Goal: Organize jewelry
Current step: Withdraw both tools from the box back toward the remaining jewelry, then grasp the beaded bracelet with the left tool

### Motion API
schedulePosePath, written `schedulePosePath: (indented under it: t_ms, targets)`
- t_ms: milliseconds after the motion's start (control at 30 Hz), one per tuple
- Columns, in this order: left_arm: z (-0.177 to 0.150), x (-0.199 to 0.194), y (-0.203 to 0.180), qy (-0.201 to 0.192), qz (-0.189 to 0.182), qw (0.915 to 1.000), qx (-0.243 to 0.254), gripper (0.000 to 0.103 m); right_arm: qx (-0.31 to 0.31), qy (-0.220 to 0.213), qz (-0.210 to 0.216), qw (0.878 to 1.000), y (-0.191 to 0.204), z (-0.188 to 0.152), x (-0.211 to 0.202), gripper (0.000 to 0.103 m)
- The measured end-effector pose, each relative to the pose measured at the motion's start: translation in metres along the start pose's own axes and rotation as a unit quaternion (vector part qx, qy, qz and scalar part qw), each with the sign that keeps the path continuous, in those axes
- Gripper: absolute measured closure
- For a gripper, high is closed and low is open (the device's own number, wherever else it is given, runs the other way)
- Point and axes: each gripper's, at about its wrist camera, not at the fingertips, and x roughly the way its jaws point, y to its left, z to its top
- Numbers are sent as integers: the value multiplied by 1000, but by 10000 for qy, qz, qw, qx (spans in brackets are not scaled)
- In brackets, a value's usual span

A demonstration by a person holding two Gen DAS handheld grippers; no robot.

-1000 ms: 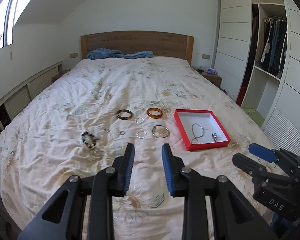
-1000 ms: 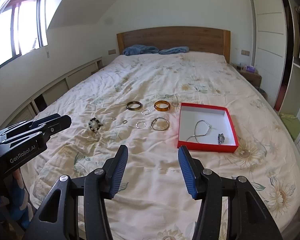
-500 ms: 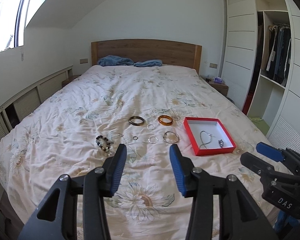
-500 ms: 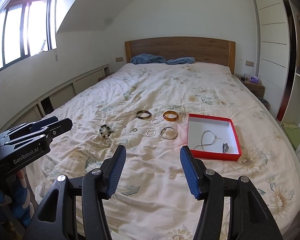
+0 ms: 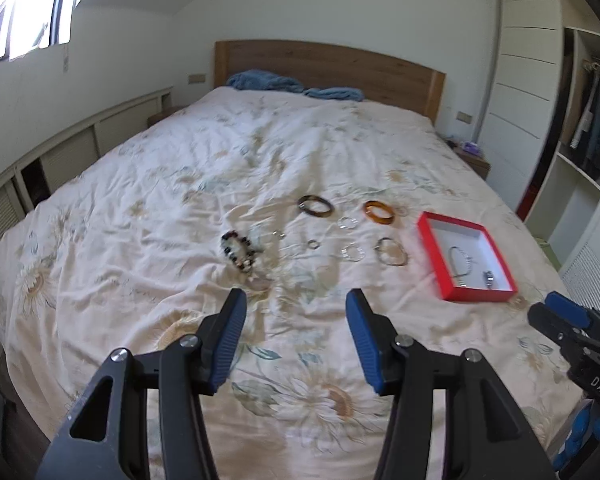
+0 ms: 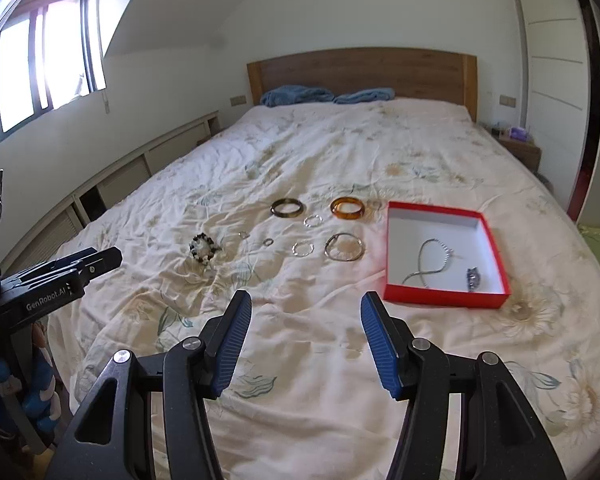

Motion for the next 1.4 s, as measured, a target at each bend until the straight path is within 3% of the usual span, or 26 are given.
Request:
schedulePosePath:
  t_ms: [233,500,900,1233,1400]
  targets:
    - [3,60,30,479,280,9984,-145,53,40,306,149,9994,-7,7,56,47]
    - [16,128,57,809,352,9954,-363,53,26,761,454,9961,-7,19,135,57]
    - [36,230,87,1196,296,9894,-767,53,82,1191,810,9895,-1,35,241,57]
    - [39,282,110,1383,598,9832,-1031,54,87,1312,947,9868,0,40,294,57]
    - [34,293,121,1393,514,9816,-1205,57,99,1386,939,9858,-1,44,317,57]
